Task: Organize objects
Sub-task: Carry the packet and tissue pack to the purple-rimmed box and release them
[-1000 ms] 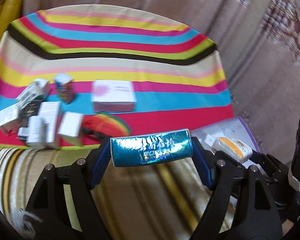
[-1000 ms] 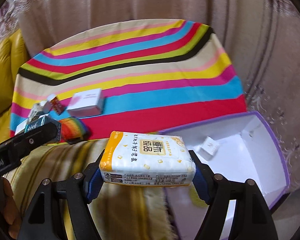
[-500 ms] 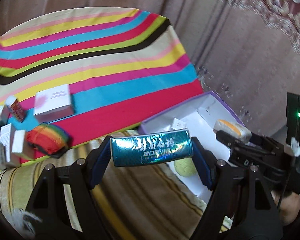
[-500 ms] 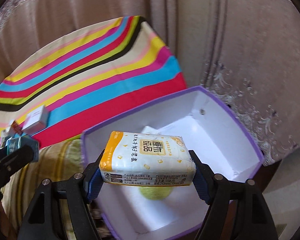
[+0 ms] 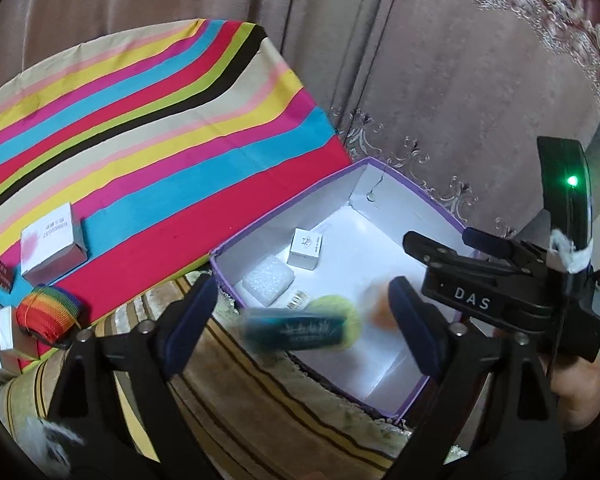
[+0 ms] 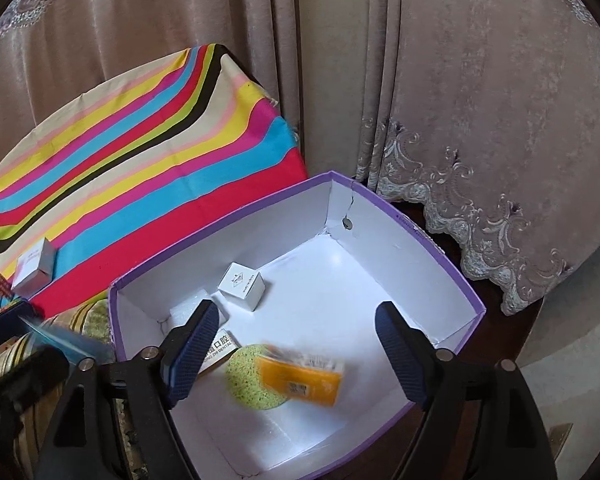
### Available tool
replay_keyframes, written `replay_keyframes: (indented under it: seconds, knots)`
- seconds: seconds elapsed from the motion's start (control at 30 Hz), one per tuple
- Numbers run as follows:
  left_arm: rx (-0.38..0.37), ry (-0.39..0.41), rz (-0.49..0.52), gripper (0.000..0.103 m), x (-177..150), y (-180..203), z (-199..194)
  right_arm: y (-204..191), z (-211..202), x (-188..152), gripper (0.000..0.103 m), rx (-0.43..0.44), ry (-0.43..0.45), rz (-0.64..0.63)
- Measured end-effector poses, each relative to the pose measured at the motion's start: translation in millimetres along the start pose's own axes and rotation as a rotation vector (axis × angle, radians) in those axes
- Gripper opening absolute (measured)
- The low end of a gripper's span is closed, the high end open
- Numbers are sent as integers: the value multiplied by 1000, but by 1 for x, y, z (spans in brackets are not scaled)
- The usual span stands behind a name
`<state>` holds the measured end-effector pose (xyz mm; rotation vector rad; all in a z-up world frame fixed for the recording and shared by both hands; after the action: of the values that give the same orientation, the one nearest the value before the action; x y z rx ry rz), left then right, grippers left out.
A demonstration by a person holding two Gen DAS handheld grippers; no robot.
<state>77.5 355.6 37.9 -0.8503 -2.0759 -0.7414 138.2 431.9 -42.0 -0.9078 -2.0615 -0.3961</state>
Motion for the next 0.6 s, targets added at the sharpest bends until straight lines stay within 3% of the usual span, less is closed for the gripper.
replay_keyframes:
  seconds: [0.27, 0.6]
  knots:
    - [-60, 30, -115, 93, 4, -14, -7, -6, 2, 0, 83, 27, -3, -1]
    - [16, 31, -183, 93, 1, -46, -24, -32, -2, -3, 83, 66, -3, -50]
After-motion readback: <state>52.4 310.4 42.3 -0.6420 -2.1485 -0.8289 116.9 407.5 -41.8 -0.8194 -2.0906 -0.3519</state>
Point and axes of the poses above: each gripper's, at about its wrist camera, not at the fingertips, and z roughly the way its jaws point, y to its right, x to its top, the point moved 6 cm from there along z, roughly the way its jaws point, and after that the axes turned 14 degrees about y, right-handed, at the moved point
